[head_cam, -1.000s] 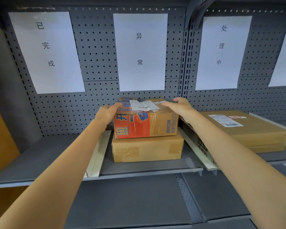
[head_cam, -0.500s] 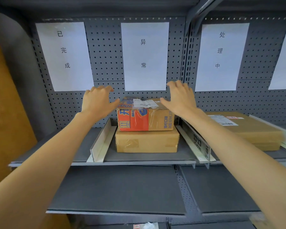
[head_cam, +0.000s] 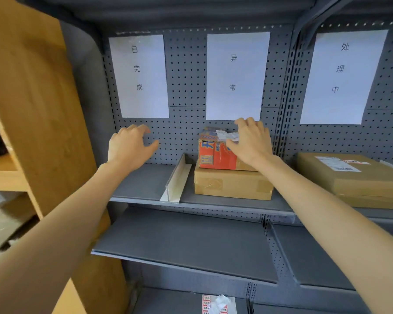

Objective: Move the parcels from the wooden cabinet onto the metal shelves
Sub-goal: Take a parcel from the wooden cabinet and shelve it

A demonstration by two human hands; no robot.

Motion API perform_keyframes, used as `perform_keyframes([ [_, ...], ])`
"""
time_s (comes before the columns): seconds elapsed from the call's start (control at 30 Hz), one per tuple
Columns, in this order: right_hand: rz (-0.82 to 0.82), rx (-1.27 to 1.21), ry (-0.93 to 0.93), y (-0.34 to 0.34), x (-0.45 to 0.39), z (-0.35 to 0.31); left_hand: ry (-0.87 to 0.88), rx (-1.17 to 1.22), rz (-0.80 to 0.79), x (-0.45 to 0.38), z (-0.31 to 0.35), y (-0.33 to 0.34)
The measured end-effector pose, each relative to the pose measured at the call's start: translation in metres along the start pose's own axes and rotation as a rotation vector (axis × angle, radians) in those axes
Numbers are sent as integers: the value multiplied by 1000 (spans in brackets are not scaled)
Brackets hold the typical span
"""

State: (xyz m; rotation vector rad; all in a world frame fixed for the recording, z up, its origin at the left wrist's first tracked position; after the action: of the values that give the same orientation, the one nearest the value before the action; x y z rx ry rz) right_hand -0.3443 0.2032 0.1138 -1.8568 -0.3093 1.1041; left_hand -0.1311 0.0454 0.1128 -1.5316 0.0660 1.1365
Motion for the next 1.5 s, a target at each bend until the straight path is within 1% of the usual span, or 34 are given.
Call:
perform_keyframes([
  [0.1,-5,-14,-31,1,10,-42,-16,2,13,15,-31,-20],
  [0.23,-17,-34,-47,4,23,-109,-45,-21,11,38,-88,-53],
  [0.47,-40,-122,-99,23,53,-265,-140,-116,7,86,-220,-116],
  [0.7,-46,-196,-208,42,79,-412,-221,-196,-35,129,-340,-166],
  [0.93,-17,-267,-373,59,87,-539,-351,-242,-14,162,-448,-199],
  [1.1,-31,-320,-460,86,79,-613,-395,-287,-11,167,-511,-209],
  [1.27,-43,-321,-476,119,57,-676,-434,-333,-5,153,-573,-214],
  [1.5,-54,-346,-518,141,16,-768,-482,-397,38,131,-651,-239],
])
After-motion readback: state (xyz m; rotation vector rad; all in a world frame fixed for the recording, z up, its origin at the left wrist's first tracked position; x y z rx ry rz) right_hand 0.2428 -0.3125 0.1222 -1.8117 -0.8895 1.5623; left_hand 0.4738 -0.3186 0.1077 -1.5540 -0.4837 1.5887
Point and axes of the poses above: each hand's wrist, its own x-axis away from the middle knuckle, its own y-axis out of the palm, z = x × y, the point moved 10 cm from there along -x, towards the middle knuckle, and after that the axes turned 5 degrees about y, right-handed, at the moved point
